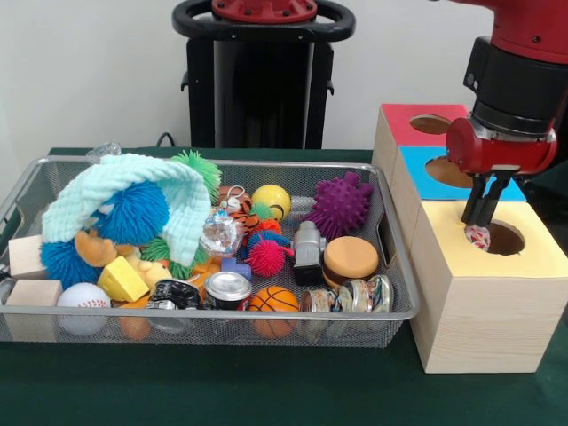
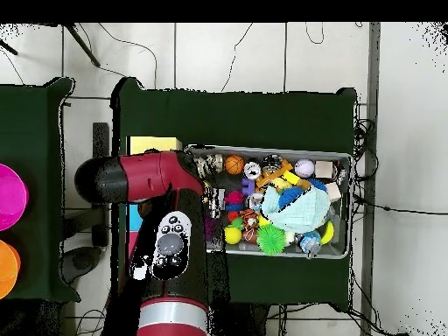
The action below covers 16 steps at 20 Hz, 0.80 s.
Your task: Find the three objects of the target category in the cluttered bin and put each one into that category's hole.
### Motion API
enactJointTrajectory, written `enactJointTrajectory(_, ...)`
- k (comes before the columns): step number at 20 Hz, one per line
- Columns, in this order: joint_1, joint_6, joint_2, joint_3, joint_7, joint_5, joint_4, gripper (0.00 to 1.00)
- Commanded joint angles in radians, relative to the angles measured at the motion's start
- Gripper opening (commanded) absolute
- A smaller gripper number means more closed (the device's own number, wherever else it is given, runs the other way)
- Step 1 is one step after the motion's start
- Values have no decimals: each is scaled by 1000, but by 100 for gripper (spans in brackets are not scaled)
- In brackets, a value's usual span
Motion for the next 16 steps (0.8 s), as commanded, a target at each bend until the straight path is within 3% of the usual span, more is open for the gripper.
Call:
enactJointTrajectory(1,-19,-197,149,52,265,36,37,0)
enactJointTrajectory(4,-9,-209,162,41,272,41,30,0)
enactJointTrajectory(7,62,-148,192,-58,337,28,-24,0)
enactJointTrajectory(10,64,-143,187,-57,329,46,-16,0)
enactJointTrajectory(13,113,-117,213,-136,363,22,-61,0)
enactJointTrajectory(16,130,-113,225,-160,377,26,-71,0)
